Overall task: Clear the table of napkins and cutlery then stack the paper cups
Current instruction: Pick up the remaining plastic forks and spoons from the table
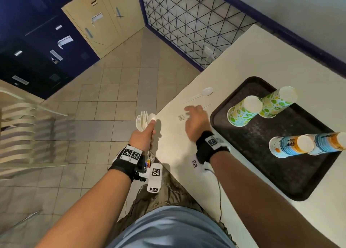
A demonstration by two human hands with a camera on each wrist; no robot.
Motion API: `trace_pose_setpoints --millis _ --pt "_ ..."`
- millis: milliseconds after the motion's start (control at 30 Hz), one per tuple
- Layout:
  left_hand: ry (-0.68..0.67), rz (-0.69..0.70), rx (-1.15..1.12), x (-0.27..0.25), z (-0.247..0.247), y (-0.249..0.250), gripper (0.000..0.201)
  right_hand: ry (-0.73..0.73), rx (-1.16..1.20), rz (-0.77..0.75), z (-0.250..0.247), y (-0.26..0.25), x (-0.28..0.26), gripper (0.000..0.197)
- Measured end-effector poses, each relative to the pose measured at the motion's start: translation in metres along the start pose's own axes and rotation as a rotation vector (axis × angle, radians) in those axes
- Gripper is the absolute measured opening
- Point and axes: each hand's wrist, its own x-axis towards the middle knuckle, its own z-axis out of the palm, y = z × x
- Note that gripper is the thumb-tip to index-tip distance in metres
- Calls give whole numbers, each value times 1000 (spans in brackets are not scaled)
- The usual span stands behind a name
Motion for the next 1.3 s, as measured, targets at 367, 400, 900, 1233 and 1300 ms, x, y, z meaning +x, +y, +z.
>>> trace_pose_setpoints --millis 367,400,900,1233,1300 --pt "-21 18 23 2 -15 -5 48 -233 -608 -135 -4 17 33 40" --pt "-4 24 37 3 -17 -5 48 -213 -555 -148 -4 16 33 37" --pt "40 110 87 -8 -39 -18 34 -135 36 451 5 4 91 39" --pt "-45 49 -72 -8 -40 -29 49 -142 181 444 10 -2 23 43" --pt "-43 73 -69 -11 -37 -26 42 -66 318 394 12 -9 -1 41"
